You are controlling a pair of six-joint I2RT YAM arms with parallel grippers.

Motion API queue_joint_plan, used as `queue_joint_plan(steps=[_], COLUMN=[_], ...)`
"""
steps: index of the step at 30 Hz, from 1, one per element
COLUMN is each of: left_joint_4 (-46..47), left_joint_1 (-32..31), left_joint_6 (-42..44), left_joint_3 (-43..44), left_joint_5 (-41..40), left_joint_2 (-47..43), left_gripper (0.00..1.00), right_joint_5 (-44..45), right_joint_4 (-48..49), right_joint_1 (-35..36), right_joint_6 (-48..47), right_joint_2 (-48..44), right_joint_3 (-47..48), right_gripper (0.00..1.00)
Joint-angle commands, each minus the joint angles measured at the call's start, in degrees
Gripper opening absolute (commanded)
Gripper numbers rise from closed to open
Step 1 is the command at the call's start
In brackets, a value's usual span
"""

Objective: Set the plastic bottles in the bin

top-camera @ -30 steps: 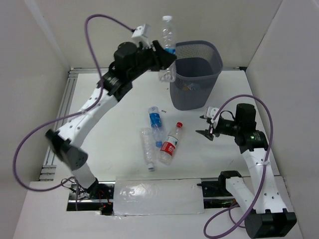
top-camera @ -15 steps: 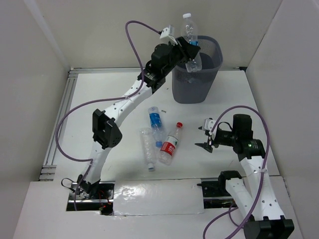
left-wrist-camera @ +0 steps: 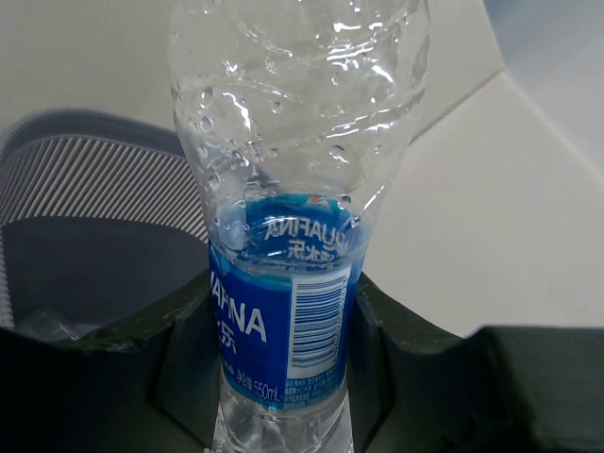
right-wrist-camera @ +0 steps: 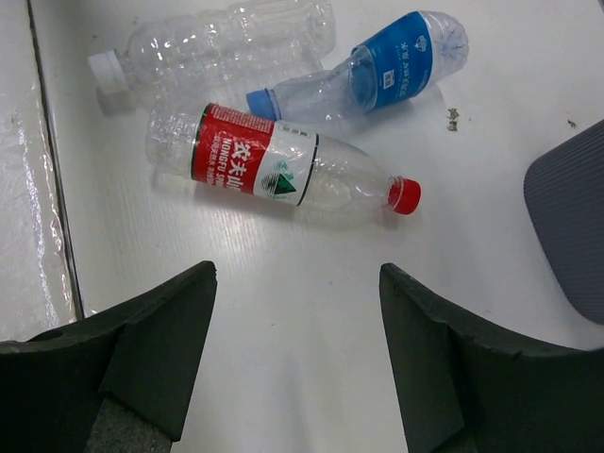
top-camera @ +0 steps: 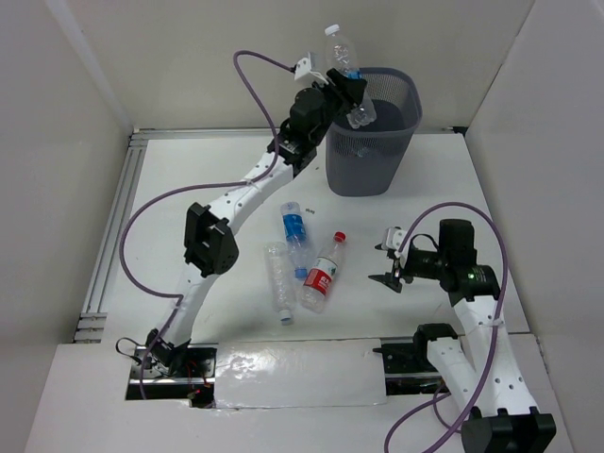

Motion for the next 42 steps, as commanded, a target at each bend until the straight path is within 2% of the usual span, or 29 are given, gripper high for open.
queue_joint_plan(steps=[1, 2, 3, 4, 7, 12, 17, 19, 21, 22, 24, 27, 28, 29, 31, 33, 34, 36, 37, 38, 40, 41, 42], left_joint_4=[4.52, 4.51, 4.51, 3.29, -3.10, -7.34, -14.38, -13.69, -11.75, -11.75, -12.27, -9.66, -8.86, -8.85, -8.14, -10.07, -12.08, -20.22, -23.14, -25.61, -30.11, -30.90, -31.78], left_joint_1=[-1.94, -1.94, -1.94, -1.94, -1.94, -1.94, -1.94, -1.34, -0.72, -0.11, -0.10, -0.10, 0.42, 0.43, 0.43, 0.43, 0.43, 1.65, 2.18, 2.80, 4.20, 4.90, 4.91], left_joint_6=[7.33, 8.81, 9.35, 9.88, 14.97, 20.06, 24.03, 24.03, 23.42, 22.72, 22.19, 21.40, 21.40, 20.87, 20.87, 21.40, 21.40, 19.65, 18.77, 16.41, 14.02, 12.27, 11.12], left_joint_3=[4.32, 4.84, 4.85, 5.46, 2.93, -2.53, -1.39, -4.18, -5.78, -4.74, -1.59, 2.56, 2.56, 3.26, 3.27, -1.37, -4.09, -16.20, -21.38, -33.09, -45.98, -58.13, -63.56], left_joint_5=[-7.18, -6.66, -6.05, -5.35, -3.49, -2.96, -1.92, -0.16, 1.60, 3.35, 4.41, 7.13, 7.14, 7.14, 7.76, 7.06, 4.88, 2.84, 2.23, 0.65, 0.02, 0.55, 0.55], left_joint_2=[2.50, 3.02, 3.03, 3.03, 1.10, -4.97, -7.43, -9.71, -10.33, -10.86, -9.46, -8.93, -8.93, -9.71, -13.13, -17.43, -23.63, -31.21, -39.34, -43.69, -51.87, -59.56, -63.12], left_gripper=[0.48, 0.50, 0.60, 0.63, 0.63, 0.62, 0.58, 0.75, 0.97, 1.00, 1.00, 1.00, 1.00, 1.00, 1.00, 1.00, 1.00, 1.00, 1.00, 1.00, 1.00, 1.00, 1.00], right_joint_5=[-1.10, -1.10, -1.10, -1.10, -1.10, -1.10, -2.16, -2.16, -2.16, -2.16, -2.68, -2.68, -3.29, -3.30, -3.83, -3.83, -2.26, 0.38, 3.18, 4.42, 7.49, 8.73, 10.05], right_joint_4=[0.04, 0.04, 0.04, 0.56, 1.18, 1.71, 2.23, 3.02, 3.55, 3.55, 1.72, -1.79, -2.33, -2.86, -3.74, -3.74, -3.74, -2.95, -1.21, -0.15, 4.57, 6.43, 8.54], right_joint_1=[-0.23, -0.23, -0.23, -0.23, -0.23, -0.23, -0.23, -0.23, -0.23, -0.23, -0.23, -0.23, -0.23, -0.23, -0.23, 0.90, 3.00, 6.00, 7.67, 11.08, 14.87, 18.98, 21.20], right_joint_6=[-0.69, -0.69, -0.17, -0.17, 1.14, 1.15, 0.10, 0.10, 0.10, -0.69, -3.93, -18.39, -18.45, -24.71, -31.34, -39.87, -43.98, -46.91, -47.80, -47.80, -47.80, -46.85, -45.71], right_joint_2=[0.24, 0.24, -0.45, -0.98, -1.52, -1.52, -0.20, 0.33, 0.33, 0.33, 0.86, 2.08, 2.09, 3.65, 5.42, 9.53, 11.39, 17.52, 19.47, 21.23, 24.93, 25.90, 27.65], right_joint_3=[0.22, 0.22, 0.22, 0.22, -0.39, -0.92, -0.92, -0.92, -0.92, -0.92, -0.92, -0.39, -1.00, -1.01, -1.01, -1.01, -1.01, -0.14, 0.74, 0.75, 1.45, 1.45, 0.93], right_gripper=[0.77, 0.77, 0.77, 0.77, 0.77, 0.78, 0.78, 0.81, 0.88, 0.91, 0.97, 1.00, 1.00, 1.00, 1.00, 1.00, 1.00, 1.00, 1.00, 1.00, 1.00, 1.00, 1.00])
